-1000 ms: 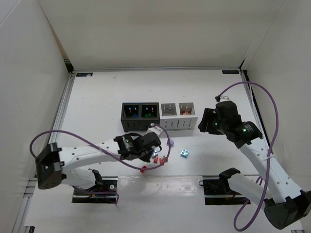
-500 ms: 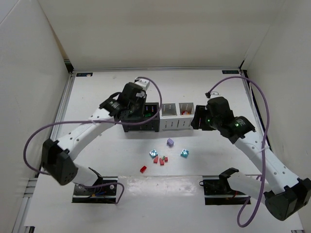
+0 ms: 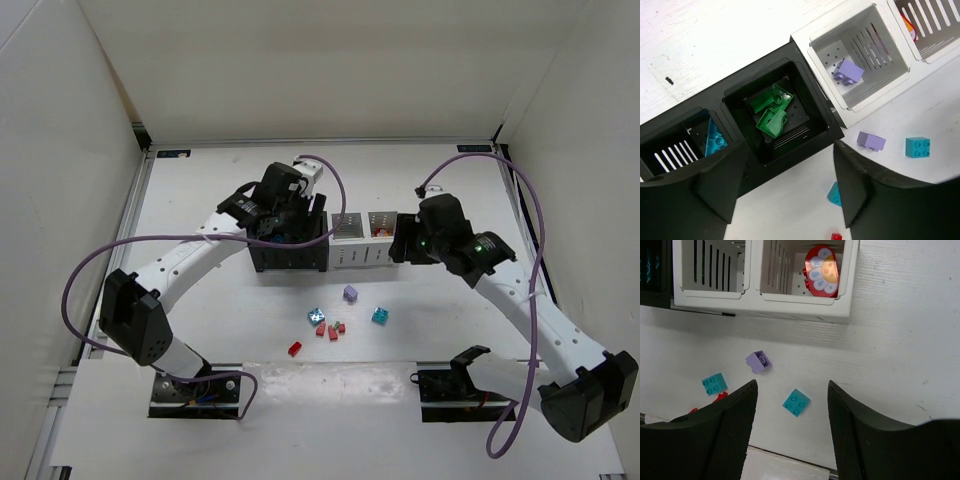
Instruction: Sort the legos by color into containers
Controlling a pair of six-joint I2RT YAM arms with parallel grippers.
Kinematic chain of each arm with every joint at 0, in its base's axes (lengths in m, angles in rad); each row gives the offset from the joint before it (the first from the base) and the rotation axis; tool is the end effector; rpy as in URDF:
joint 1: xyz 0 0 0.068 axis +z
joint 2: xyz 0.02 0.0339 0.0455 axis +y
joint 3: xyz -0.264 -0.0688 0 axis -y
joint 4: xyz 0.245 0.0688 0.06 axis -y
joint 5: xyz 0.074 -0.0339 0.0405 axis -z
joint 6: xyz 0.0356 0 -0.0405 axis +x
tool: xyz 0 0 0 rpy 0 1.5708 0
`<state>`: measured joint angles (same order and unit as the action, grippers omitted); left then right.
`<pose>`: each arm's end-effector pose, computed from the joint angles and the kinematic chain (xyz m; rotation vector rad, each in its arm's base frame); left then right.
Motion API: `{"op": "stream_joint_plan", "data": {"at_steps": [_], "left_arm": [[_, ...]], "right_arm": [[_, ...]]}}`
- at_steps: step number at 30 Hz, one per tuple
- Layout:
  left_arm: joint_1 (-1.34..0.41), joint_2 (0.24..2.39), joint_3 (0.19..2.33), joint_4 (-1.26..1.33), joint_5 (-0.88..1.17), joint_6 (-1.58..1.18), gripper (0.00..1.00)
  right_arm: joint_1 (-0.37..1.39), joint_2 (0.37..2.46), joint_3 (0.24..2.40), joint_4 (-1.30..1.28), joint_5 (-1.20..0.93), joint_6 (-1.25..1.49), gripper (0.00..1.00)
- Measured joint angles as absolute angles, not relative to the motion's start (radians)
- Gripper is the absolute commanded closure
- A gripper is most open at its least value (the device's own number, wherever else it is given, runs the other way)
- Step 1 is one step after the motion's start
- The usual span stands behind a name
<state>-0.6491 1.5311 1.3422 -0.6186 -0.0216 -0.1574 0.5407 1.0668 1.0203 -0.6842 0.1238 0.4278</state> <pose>0.2691 -0.2032 0.3110 0.5759 2.3380 -0.3553 0.1921 0.1102 0.3203 -0.0668 2.3199 0.3551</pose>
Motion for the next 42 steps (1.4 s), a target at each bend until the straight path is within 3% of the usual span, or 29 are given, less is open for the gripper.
{"op": "stream_joint_plan", "data": {"at_steps": [6, 11, 18, 22, 31, 42], "left_arm": [[-0.647, 1.528, 1.341, -0.621, -0.004, -0.169, 0.00], [-0.647, 1.436, 1.259, -0.624, 0.000, -0.204, 0.00], [-0.672, 1.106, 1.001, -0.695, -0.047, -0.326, 0.00], [-0.739, 0.947, 0.886, -0.760, -0.089, -0.424, 0.00], [-0.862, 0.791, 0.799, -0.898, -0.178, -0.594, 0.00], [-0.868, 0.765, 0.795, -0.963, -0.200, -0.637, 0.00]], "right_arm": [[0.596, 1.069, 1.025, -0.684, 0.115, 0.379, 0.38], [0.765, 1.111, 1.029, -0.678, 0.095, 0.265, 0.38], [0.982, 1.341, 1.052, -0.661, 0.091, 0.208, 0.46], [1.014, 1.455, 1.055, -0.625, 0.105, 0.244, 0.54], [1.078, 1.575, 1.055, -0.551, 0.155, 0.303, 0.55], [1.108, 1.642, 1.000, -0.463, 0.186, 0.364, 0.55]]}}
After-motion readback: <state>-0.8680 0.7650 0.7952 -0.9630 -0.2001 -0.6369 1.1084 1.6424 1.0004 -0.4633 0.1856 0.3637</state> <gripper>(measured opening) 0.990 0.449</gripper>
